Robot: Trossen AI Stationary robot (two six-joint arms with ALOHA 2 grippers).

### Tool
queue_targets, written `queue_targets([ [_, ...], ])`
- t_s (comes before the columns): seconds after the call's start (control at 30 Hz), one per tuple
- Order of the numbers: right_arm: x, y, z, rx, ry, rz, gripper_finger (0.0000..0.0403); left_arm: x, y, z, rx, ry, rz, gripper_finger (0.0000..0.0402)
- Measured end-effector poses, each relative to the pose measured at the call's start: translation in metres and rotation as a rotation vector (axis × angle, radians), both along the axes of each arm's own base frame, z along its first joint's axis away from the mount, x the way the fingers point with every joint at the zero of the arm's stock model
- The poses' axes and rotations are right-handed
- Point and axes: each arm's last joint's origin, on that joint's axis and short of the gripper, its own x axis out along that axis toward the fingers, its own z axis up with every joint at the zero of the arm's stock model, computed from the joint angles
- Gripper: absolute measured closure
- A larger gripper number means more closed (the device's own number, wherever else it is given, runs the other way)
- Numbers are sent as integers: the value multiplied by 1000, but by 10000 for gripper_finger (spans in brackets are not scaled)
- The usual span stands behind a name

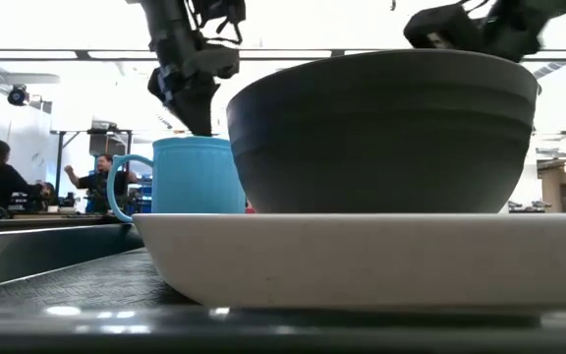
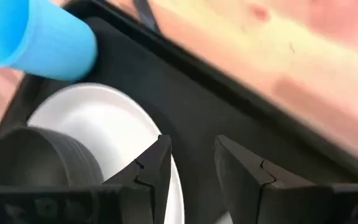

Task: Set up tray
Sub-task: Put the blue green knife on the gray napkin to the right side of the blue green fork

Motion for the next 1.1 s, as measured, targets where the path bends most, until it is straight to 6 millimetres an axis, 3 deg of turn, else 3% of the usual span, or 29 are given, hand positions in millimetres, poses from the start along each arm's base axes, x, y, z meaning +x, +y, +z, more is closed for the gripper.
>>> queue_targets([
  [0.13,17,-27,3,10,3,66,290,-8,1,-18,-2,87,-36,356],
  [0.27,28,-41,15,-37,-31,113,296,-21,-1,-37,-22,155,-121,357],
  [0.53,35,-43,31,-151,-66,253,296,-41,-4,-55,27,251,-356,363],
  [0.87,32,-43,27,-143,-33,261,300,-39,-1,-52,98,296,-592,364],
  [1.1,32,-43,25,-139,-26,261,302,-46,18,-65,48,291,-726,364],
])
